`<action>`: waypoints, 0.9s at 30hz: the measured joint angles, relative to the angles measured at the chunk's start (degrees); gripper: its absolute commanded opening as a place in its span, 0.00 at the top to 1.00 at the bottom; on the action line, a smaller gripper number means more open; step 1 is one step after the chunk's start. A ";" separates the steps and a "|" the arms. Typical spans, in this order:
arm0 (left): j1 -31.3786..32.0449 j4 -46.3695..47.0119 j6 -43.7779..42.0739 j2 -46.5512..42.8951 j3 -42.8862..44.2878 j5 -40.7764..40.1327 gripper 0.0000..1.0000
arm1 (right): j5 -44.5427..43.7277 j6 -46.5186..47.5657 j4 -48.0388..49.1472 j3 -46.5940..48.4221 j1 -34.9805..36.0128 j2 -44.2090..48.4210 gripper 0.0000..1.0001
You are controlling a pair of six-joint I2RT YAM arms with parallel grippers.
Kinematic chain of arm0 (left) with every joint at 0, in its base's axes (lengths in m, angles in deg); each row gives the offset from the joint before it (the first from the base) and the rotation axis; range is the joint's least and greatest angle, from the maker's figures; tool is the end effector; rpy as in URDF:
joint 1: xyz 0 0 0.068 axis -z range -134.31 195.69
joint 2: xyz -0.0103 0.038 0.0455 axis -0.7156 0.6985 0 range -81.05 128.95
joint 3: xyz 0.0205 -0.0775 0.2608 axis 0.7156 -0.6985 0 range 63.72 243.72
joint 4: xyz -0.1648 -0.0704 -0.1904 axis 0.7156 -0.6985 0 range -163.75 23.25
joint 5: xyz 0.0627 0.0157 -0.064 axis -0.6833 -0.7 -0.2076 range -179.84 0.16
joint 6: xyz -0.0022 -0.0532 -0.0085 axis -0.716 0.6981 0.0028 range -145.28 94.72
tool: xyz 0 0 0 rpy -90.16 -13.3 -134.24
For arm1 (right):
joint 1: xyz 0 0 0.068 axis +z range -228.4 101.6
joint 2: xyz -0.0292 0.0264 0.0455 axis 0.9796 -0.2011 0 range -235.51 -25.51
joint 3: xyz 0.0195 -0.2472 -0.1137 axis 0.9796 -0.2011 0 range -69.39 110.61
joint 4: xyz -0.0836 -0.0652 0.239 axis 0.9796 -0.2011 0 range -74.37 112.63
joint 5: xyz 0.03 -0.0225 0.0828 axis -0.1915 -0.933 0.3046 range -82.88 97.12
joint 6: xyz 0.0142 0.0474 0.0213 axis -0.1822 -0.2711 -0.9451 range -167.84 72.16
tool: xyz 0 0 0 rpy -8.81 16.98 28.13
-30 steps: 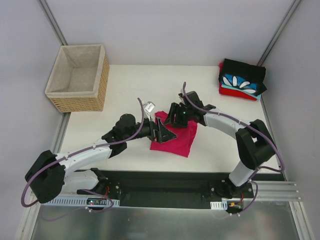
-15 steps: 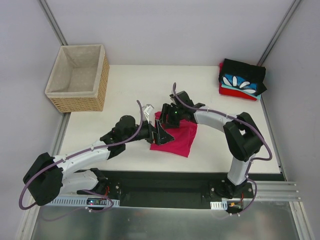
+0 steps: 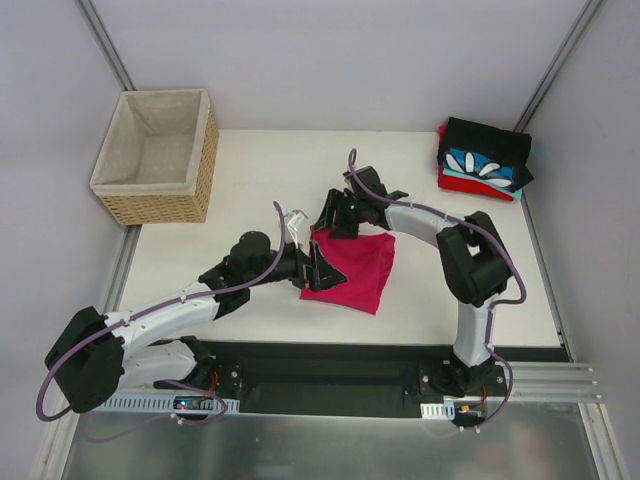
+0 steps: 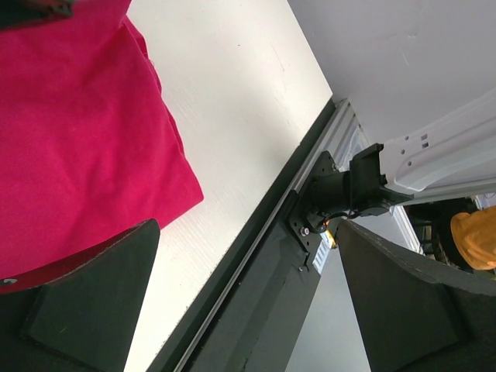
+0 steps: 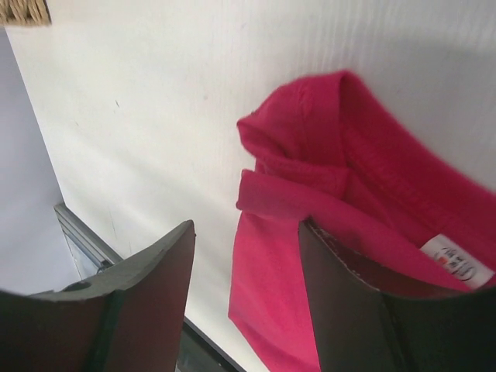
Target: Fold and stack the t-shirts
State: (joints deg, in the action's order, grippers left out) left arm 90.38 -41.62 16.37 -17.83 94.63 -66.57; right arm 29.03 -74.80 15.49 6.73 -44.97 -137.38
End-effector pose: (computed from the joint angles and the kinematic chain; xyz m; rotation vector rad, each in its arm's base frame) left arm 0.1650 -0.1831 0.2557 0.3923 1.8758 -1.4209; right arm 0.3520 0.2483 0.1912 -0.3444 2.4330 0.9464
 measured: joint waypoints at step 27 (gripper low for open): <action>-4.81 -0.98 -4.98 14.12 7.96 -2.71 0.01 | -12.87 9.62 -3.91 -17.79 -2.89 35.08 0.42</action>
State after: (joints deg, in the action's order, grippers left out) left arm 85.57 -42.61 11.38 -3.71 102.59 -69.28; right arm 16.16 -65.18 11.58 -11.07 -47.85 -102.30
